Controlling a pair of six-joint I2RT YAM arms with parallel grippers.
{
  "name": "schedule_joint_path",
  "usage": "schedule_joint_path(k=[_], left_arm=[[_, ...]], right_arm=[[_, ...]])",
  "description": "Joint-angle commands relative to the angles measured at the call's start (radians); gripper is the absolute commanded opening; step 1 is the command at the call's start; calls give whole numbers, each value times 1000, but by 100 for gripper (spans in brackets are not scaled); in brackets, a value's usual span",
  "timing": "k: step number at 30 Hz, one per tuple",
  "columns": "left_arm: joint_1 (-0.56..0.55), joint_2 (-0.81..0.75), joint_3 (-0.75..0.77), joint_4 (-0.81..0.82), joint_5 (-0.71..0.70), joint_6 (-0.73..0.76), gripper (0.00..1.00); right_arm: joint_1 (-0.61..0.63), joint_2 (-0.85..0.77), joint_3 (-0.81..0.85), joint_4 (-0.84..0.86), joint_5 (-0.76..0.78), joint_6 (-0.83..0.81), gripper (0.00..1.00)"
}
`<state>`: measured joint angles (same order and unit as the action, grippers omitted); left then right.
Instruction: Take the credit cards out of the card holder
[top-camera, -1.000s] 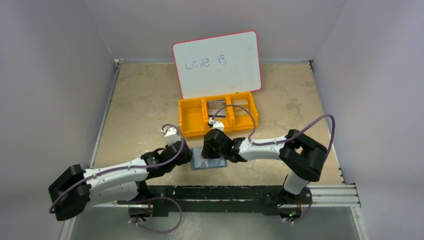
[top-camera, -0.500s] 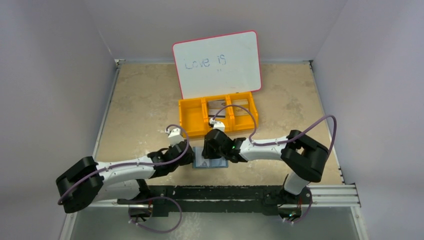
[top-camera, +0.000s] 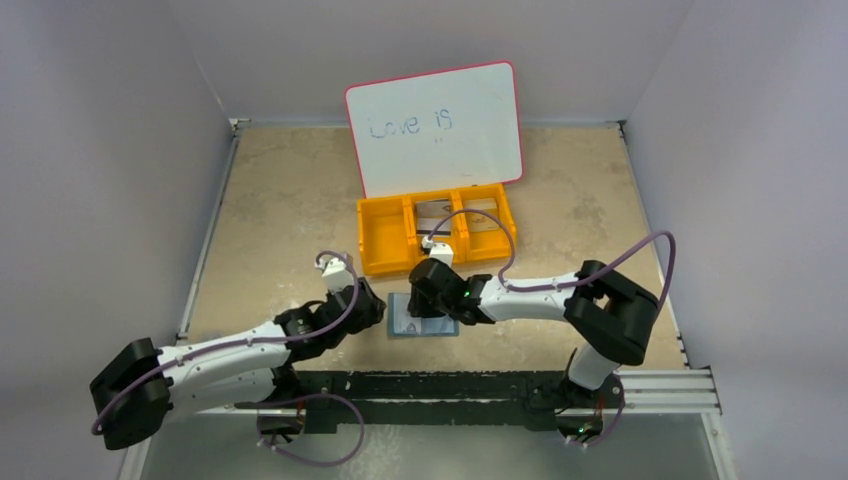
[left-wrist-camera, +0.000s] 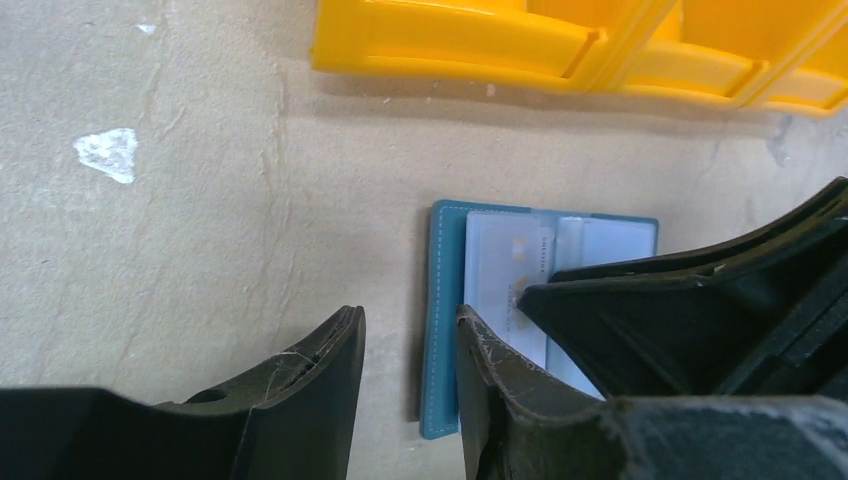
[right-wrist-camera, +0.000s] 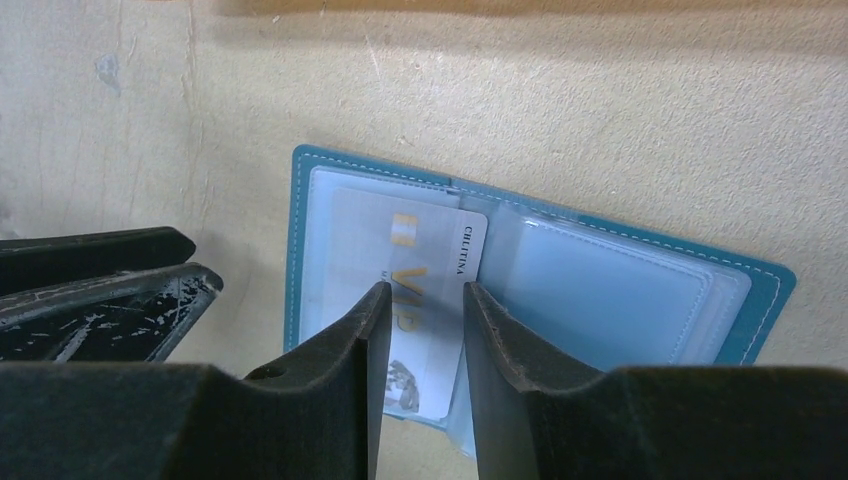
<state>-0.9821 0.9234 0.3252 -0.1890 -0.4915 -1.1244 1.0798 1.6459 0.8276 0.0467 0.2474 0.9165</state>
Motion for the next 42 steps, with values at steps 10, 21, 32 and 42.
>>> schedule_joint_path(k=[10,21,32,42], left_arm=[[4,181,-43,280,150,35,39],[4,219,-31,177,102,46,19],[2,342,5,197,130,72,10],[2,367,-2,229,147,77,0]], right_arm=[[5,-96,-4,-30,-4,36,41],[5,-41,9,-75,-5,80,40],[9,30,100,-218,109,133,40],[9,44,81,-284,74,296,39]])
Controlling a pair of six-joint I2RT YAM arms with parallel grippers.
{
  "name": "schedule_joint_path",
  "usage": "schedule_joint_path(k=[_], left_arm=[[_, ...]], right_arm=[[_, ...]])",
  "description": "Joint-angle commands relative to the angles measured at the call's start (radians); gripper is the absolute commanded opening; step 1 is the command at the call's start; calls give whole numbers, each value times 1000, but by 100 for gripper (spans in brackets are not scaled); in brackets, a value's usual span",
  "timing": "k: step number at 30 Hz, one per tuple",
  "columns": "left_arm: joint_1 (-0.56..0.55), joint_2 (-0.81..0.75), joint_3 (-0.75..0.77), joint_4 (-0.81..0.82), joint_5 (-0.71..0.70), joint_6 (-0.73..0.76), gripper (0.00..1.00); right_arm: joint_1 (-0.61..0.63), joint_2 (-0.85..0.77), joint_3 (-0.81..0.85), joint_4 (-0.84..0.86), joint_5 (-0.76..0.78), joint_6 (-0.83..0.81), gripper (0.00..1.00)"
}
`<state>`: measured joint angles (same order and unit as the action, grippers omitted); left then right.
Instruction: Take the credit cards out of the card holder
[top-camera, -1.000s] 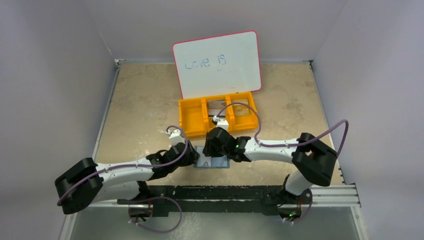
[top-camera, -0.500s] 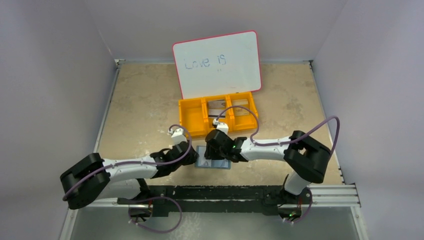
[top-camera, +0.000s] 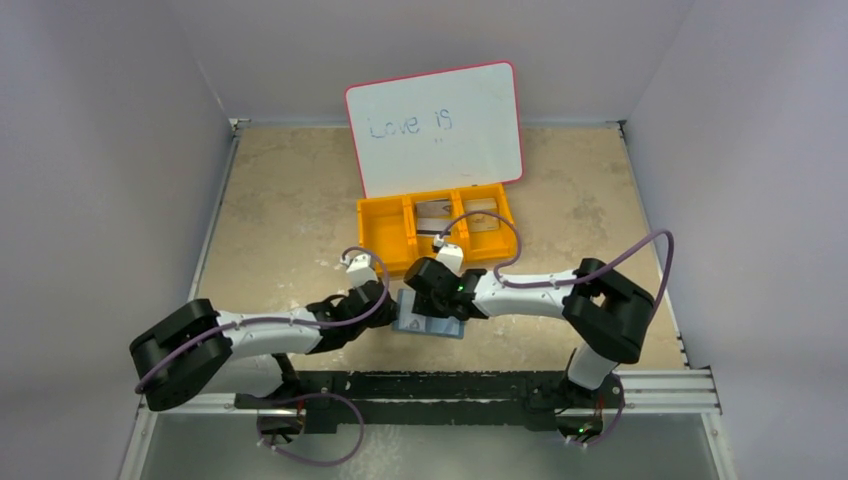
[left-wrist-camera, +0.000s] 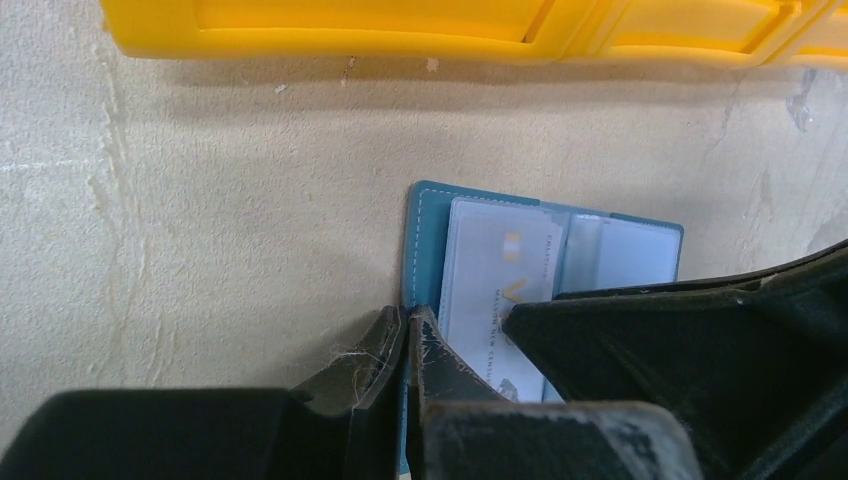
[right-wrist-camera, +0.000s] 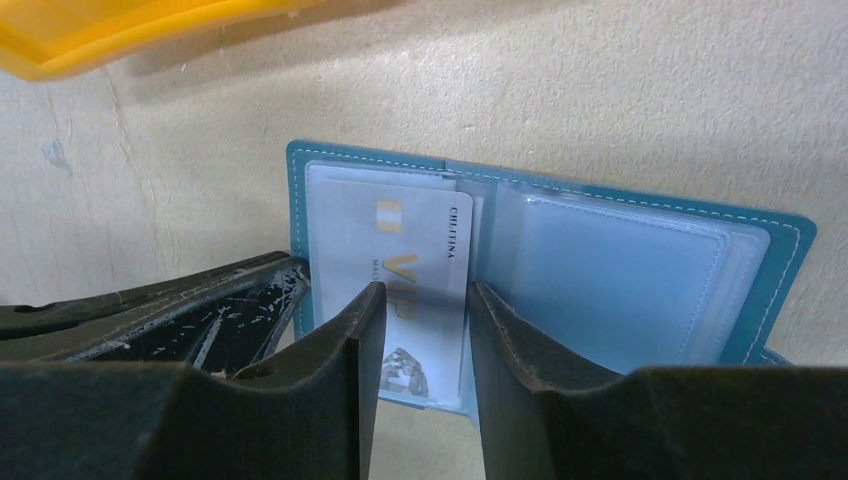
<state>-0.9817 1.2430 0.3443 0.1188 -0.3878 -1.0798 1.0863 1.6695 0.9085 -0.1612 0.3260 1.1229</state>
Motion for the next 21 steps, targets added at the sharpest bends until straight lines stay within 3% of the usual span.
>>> schedule_joint_path(k=[1,7,21], left_arm=[[2,53,-20,-74,50,36,0],[-6,82,-7,-61,65,49,0],[-12,58,-3,-77,46,35,0]], right_arm=[[0,38,8,-75,-12,87,39],[0,129,84,-129,-10,123,36],[-11,1,-39,84,-7,119,26]])
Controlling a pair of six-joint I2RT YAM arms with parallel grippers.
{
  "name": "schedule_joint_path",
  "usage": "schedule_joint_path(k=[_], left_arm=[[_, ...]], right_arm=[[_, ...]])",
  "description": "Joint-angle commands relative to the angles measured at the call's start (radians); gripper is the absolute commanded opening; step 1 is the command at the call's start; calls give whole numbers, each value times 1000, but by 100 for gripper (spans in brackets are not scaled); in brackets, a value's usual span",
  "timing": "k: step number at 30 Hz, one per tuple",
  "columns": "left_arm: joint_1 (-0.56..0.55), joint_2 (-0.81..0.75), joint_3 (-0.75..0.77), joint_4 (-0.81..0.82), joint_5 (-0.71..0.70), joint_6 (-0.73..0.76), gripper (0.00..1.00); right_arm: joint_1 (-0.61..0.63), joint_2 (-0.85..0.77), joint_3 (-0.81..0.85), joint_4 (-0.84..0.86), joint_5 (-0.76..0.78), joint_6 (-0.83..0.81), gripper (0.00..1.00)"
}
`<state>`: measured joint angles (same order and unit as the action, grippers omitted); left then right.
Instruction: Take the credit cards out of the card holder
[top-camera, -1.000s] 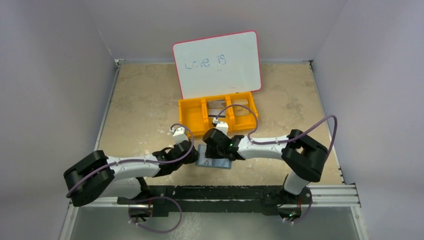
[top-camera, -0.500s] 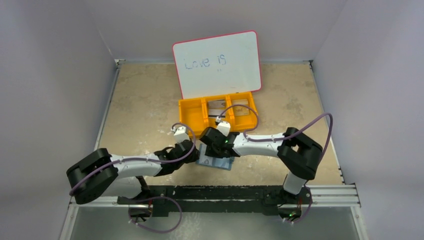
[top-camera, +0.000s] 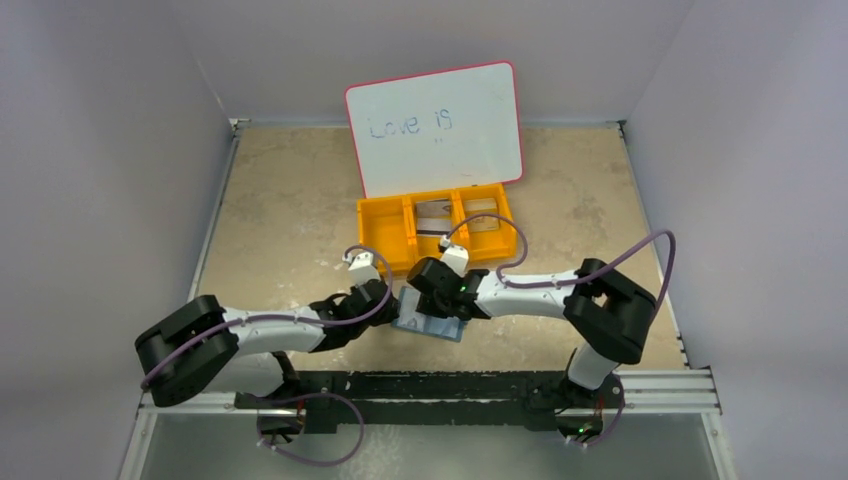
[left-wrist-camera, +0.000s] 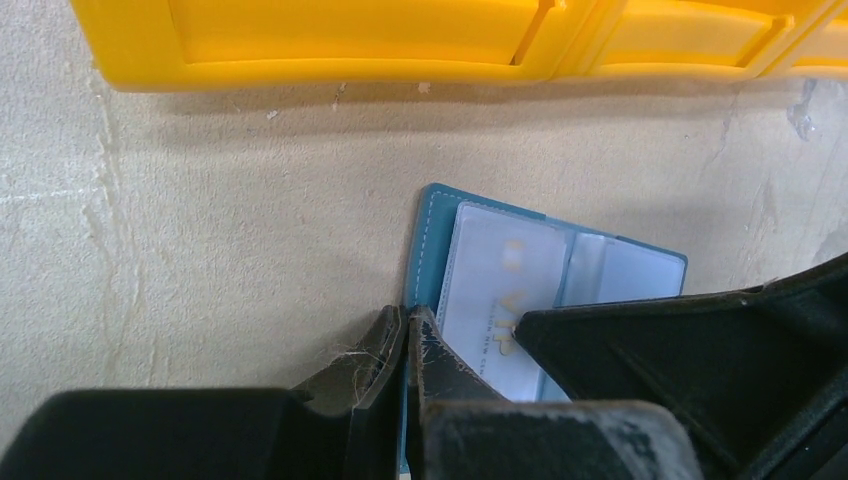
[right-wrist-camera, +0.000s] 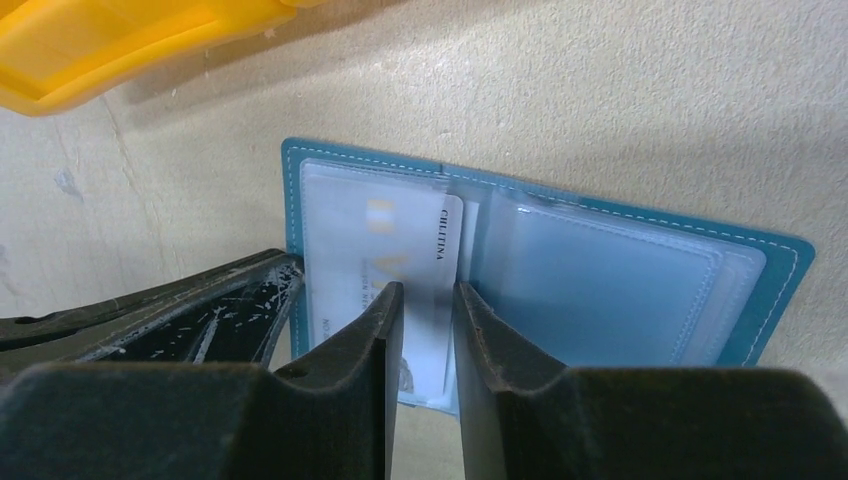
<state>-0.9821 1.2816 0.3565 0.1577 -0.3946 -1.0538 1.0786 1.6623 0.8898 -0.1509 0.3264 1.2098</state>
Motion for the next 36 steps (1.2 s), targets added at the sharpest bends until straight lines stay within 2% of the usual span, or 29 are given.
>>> schedule_joint_path(k=[1,6,11,16,21,24,30,32,36], left_arm=[[-12,0,-17,-130,39,4,0],[-11,-104,-32,-156,-3,-4,0],[-11,-124,-32,-164,-3,0,1],[-12,-167,-23,-211,-51,-3,9],[-12,-223,-13,-256,-78,-3,17],[-12,-262,-12,-284,-101,-3,24],[-12,-309,-64,-169,-36,24,33],[-12,-287,-69,-137,2,30,36],[-11,-216,-47,-173,-10,12,36]], right_arm=[[-6,11,-22,74,-5,34,25],[-11,8,-32,86,-1,45,19],[-12,-28,-53,132,12,23,10],[-20,-30,-61,139,11,14,0],[-23,-37,-72,184,-23,-11,0],[-23,-29,-54,155,-20,-13,0],[-23,2,-38,112,-43,-29,5],[-23,-13,-61,134,-48,-30,11],[-23,-60,-106,177,-54,-33,27]])
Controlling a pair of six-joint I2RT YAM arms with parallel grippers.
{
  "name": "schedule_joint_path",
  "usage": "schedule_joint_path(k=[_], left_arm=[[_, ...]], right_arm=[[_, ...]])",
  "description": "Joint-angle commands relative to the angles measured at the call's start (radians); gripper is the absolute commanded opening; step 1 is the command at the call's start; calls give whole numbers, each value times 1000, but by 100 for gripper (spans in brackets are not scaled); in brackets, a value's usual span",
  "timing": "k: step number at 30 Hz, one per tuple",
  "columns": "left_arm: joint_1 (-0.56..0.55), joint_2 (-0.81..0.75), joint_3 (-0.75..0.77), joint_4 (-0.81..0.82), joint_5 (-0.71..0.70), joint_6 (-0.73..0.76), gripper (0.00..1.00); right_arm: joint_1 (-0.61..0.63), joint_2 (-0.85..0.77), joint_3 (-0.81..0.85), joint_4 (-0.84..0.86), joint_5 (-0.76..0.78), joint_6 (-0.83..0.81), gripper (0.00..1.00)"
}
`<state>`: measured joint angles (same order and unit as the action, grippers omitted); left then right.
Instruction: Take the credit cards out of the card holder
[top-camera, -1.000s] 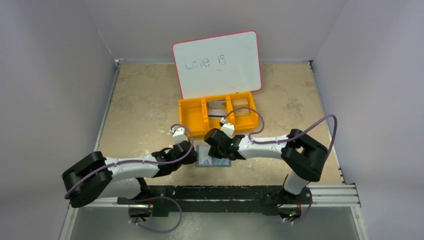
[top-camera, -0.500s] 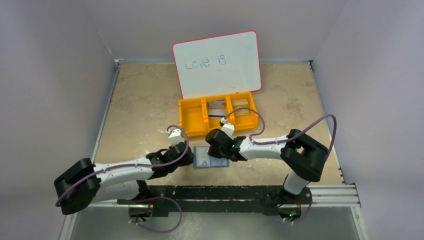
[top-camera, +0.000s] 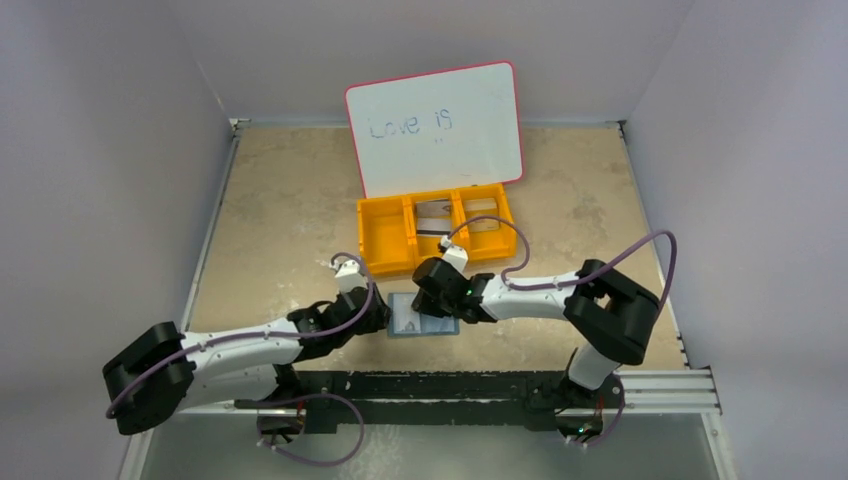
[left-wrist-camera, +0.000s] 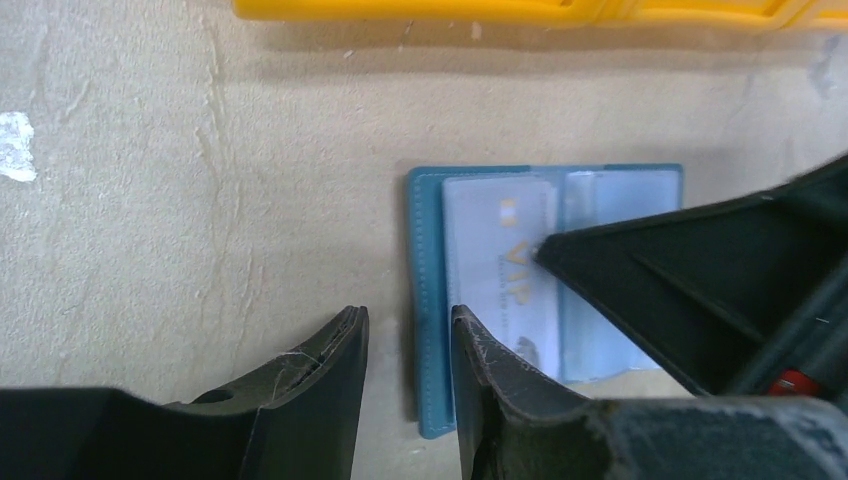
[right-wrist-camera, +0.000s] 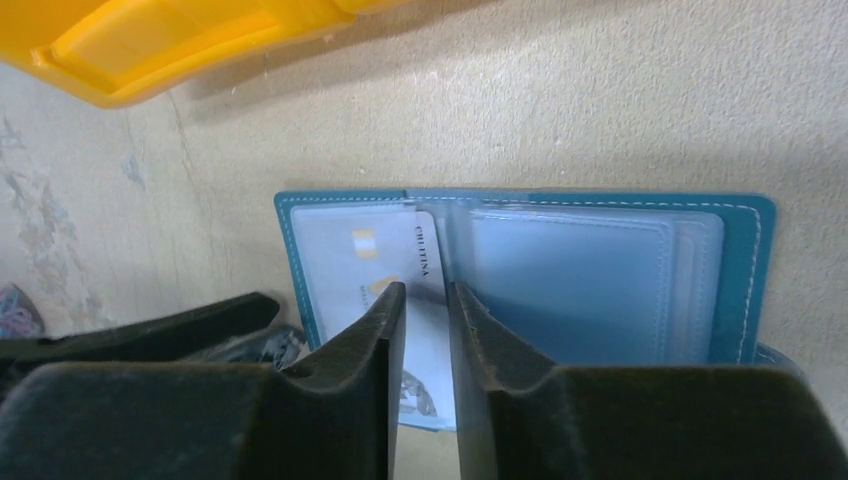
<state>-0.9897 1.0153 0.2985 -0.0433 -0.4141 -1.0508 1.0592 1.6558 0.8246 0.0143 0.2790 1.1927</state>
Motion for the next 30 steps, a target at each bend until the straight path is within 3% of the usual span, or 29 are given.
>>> schedule_joint_path(k=[1,6,13,17,27,30], left_arm=[[-4,63,12,26,8,7,35],[-4,52,20,50,19,-11,35],[-4,-67,45,60,30,-8,48],[-4,-26,43,97,67,-24,49],[-3,57,-54,336,134,-106,32],[-3,85,-42,319,127,-112,32]], right_arm=[[-4,-65,-49,22,-10,-18,29],[-4,-78,-65,39,-24,-21,32],[-3,-76,-79,70,-37,-22,33],[-3,-84,-89,77,-36,-11,34],[-4,-101,-108,82,-29,11,33],[-4,-99,-106,78,-30,12,33]])
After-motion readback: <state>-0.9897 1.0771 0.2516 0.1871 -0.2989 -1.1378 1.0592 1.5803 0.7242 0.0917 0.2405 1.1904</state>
